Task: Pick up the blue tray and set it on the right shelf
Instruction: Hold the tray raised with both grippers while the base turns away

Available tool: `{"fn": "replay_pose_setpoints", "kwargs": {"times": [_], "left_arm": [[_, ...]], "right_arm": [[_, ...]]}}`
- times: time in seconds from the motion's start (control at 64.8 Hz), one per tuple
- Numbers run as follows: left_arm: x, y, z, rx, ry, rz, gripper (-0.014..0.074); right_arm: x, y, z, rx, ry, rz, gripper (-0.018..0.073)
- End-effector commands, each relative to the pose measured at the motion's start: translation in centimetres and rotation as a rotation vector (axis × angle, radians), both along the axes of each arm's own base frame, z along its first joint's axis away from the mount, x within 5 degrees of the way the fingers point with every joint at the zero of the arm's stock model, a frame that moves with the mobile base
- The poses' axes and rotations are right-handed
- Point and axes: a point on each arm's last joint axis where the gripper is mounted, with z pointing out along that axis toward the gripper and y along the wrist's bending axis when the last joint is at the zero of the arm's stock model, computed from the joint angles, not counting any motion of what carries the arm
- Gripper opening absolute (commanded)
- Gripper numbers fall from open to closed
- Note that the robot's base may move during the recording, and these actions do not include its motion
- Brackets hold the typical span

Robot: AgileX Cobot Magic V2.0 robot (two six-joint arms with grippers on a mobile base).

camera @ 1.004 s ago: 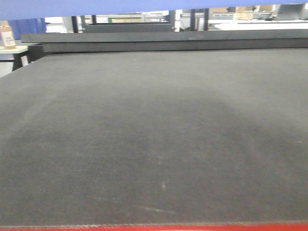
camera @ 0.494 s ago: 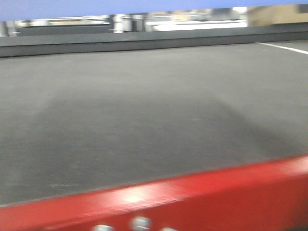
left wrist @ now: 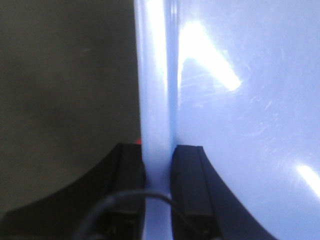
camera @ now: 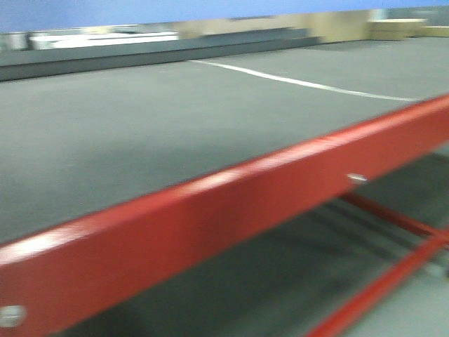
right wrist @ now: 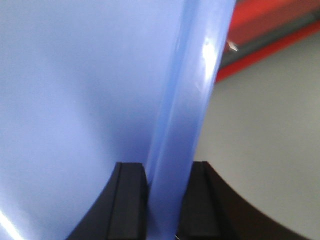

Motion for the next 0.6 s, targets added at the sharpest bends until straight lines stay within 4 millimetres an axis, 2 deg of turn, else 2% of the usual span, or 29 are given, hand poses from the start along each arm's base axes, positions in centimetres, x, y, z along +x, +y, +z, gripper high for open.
{"fn": "replay_pose_setpoints", "kwargs": {"times": [0.0,0.587], "left_arm": [[-1.80,0.24,1.47,-0.014,0.017,-0.041,-0.0048],[-1.80,0.24,1.47,-0.014,0.017,-0.041,-0.0048]], "right_arm": [[-0.30,-0.04,1.97,0.038,-0.124,0.033,0.0055],[-0.30,-0.05,1.97,0.037,-0.123,0.032,0.0055]]}}
